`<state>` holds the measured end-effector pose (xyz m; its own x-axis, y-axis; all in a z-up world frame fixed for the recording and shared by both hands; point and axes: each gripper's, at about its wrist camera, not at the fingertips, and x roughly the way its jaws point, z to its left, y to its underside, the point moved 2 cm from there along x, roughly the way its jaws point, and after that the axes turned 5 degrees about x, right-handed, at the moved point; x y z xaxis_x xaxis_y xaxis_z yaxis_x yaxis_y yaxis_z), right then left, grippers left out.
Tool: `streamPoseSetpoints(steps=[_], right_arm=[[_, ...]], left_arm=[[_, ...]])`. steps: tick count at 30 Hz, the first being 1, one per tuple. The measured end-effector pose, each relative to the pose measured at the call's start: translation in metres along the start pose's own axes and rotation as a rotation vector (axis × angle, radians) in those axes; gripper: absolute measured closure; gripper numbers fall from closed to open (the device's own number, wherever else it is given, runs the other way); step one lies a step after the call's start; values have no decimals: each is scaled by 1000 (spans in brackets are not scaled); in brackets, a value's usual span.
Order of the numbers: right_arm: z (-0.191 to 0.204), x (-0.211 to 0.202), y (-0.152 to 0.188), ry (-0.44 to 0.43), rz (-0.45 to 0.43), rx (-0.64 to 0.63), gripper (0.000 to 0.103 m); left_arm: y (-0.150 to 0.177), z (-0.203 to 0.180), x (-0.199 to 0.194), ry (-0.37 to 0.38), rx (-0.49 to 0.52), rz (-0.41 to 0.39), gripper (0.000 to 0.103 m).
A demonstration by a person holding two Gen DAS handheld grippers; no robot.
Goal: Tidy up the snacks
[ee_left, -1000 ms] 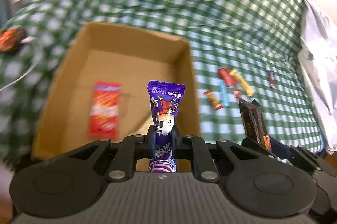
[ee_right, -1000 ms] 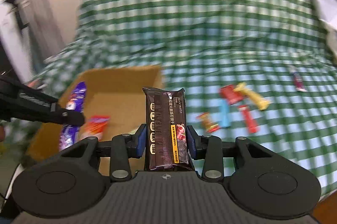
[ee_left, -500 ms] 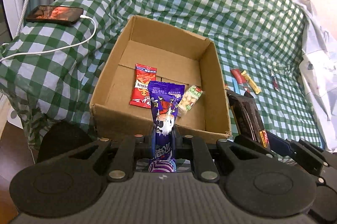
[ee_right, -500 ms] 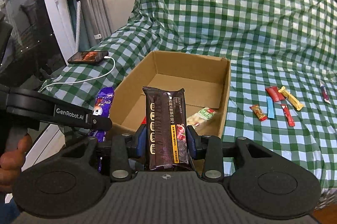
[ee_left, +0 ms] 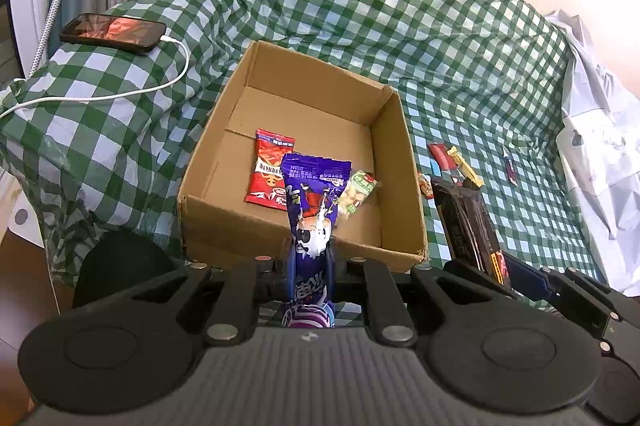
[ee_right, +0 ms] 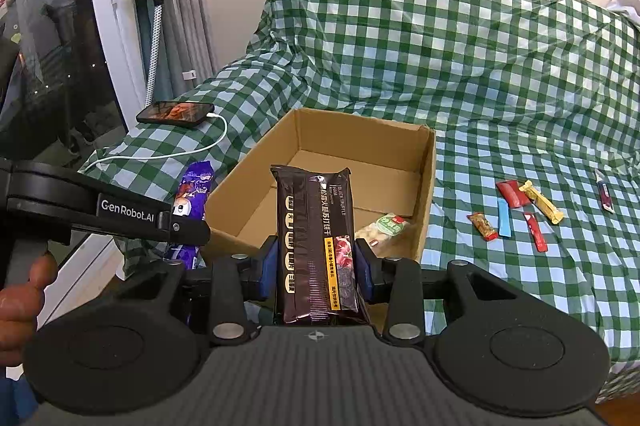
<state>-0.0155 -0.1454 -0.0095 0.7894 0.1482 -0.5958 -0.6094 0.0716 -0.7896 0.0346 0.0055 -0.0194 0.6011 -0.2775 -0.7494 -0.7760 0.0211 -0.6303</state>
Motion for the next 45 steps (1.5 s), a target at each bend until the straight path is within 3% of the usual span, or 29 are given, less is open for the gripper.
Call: streamPoseSetpoints(steps=[45], right_arm=[[-5,23,1,34,26,16,62]], left_arm=[[-9,23,20,-28,-51,31,88]])
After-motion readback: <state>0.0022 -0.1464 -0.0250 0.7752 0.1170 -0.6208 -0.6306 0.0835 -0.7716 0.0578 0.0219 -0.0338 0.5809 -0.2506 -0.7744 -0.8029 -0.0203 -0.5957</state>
